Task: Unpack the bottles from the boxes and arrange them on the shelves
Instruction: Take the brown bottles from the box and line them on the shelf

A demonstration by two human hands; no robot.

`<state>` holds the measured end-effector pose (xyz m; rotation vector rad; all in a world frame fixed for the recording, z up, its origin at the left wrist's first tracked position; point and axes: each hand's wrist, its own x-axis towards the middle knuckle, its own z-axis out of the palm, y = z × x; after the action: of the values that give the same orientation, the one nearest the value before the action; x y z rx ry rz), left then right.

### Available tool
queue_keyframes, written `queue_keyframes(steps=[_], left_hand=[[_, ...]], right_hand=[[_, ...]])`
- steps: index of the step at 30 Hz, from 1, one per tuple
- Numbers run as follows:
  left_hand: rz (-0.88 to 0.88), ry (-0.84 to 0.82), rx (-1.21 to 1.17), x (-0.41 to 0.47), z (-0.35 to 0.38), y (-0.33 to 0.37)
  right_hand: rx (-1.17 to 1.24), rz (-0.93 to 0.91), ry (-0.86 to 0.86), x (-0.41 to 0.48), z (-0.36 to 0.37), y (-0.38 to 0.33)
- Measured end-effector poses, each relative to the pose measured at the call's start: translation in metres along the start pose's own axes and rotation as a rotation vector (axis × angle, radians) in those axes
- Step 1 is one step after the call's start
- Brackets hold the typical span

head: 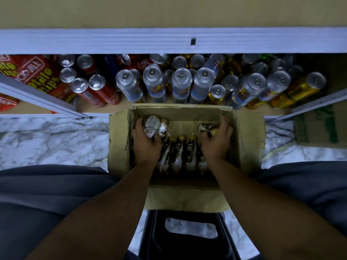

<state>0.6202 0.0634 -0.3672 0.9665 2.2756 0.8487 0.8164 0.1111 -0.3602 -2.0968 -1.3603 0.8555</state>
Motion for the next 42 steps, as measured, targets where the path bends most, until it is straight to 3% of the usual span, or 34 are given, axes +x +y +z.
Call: queue_keyframes(steps=[4,10,18,28,35,42], left_hand=[[0.132,0.037,-0.043,-0.004,-0.025,0.036],[0.162,-0.018,-0.227,-0.034,-0.065,0.095],[0.520,-0.073,-0.304,-0.075,-0.139,0.182],[0.823,-0.177,-0.251,-0.096,-0.210,0.300],[0.903,-0.256,-0.247,-0.081,-0.214,0.372],[0.943,-0.267,-0.251,-0.051,-0.171,0.432]], right_hand=[[0.185,-0.071,0.013,0.000,-0.032,-0.025],[0.366,-0.220,-0.036,-0.020,-0.086,-0.071],[0.451,-0.483,-0.110,-0.059,-0.179,-0.140],[0.396,-0.727,-0.051,-0.064,-0.282,-0.217],[0.361,-0.763,-0.046,-0.024,-0.328,-0.253],[0.417,-0.755,-0.083,0.040,-0.359,-0.270]])
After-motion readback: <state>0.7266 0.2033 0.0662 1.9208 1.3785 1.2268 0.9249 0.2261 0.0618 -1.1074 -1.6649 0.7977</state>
